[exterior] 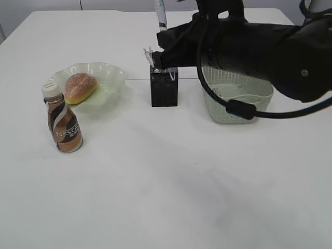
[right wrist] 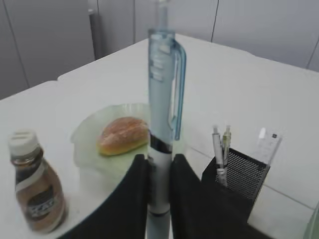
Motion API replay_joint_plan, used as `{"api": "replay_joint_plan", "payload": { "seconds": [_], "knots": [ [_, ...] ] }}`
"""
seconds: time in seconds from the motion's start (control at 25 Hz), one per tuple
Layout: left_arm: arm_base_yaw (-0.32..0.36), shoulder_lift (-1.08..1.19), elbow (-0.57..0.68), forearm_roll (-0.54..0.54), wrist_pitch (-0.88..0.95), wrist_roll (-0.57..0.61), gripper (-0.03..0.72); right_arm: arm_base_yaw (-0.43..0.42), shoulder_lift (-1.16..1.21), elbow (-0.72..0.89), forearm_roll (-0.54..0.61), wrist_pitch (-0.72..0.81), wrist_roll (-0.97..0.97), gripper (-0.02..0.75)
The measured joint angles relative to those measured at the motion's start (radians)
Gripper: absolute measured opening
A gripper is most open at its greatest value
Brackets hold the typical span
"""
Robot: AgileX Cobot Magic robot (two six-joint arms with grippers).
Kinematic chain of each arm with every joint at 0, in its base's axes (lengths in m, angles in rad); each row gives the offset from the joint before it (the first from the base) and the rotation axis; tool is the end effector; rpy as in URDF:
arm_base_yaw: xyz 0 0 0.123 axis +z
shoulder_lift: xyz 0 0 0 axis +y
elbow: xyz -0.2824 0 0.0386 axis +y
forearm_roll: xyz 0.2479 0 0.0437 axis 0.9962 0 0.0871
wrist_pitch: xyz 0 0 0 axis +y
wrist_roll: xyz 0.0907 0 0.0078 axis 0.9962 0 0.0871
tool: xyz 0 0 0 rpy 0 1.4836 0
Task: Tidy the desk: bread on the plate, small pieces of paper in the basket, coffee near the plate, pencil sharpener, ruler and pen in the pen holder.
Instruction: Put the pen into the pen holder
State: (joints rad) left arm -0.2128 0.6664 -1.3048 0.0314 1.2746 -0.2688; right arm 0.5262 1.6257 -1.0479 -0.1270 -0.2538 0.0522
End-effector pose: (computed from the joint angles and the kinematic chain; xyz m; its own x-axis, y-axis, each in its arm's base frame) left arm 0.0519 -0.0084 0.4631 -0.5406 -0.1457 -0.8285 0.0489 0.9778 -0.2039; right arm 0.3219 0.1903 0.2824 -0.1666 -0.1785 -0.9697 -0.5419 0.8382 -0.0612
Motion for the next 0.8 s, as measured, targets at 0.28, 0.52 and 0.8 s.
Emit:
{"api": "replay_joint_plan", "payload": {
  "seconds": [0.28, 0.52, 0.8],
  "knots": [
    [0.0, 0.0, 0.0, 0.0, 0.0, 0.0, 0.319, -0.043, 0.154, -0.205, 0.006, -0.013, 0.001, 0.093],
    [0.0, 0.0, 0.0, 0.0, 0.0, -0.002, 0.319, -0.083, 0.291, -0.354, 0.008, -0.021, 0.001, 0.093],
    [0.0, 0.0, 0.0, -0.001, 0.0, -0.002, 0.319, -0.108, 0.448, -0.418, 0.008, -0.211, -0.037, 0.093]
  ]
}}
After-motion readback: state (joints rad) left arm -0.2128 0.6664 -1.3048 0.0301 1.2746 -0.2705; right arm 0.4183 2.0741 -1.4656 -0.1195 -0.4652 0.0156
